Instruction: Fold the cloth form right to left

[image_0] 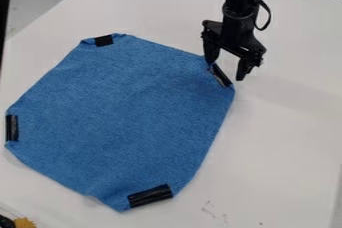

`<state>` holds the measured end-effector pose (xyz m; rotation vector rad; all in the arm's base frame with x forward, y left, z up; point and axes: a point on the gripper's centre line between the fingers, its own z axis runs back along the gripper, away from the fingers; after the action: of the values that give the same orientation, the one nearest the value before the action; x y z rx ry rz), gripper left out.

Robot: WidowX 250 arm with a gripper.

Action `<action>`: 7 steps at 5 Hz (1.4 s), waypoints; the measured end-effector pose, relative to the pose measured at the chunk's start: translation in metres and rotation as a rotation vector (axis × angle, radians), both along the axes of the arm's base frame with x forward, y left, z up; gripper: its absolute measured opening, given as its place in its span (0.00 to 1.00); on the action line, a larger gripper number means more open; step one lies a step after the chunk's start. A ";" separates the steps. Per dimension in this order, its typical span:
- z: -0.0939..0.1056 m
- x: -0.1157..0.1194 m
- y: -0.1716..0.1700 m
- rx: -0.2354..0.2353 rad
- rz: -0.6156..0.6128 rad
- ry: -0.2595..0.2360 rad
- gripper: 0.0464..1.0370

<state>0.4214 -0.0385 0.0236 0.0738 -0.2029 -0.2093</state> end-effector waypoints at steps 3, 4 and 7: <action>-0.015 0.000 -0.001 -0.035 -0.009 0.016 0.64; -0.015 -0.001 0.002 -0.015 -0.023 0.019 0.38; 0.038 -0.022 0.014 0.139 0.071 -0.117 0.02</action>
<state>0.3997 -0.0248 0.0616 0.2313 -0.3021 -0.1485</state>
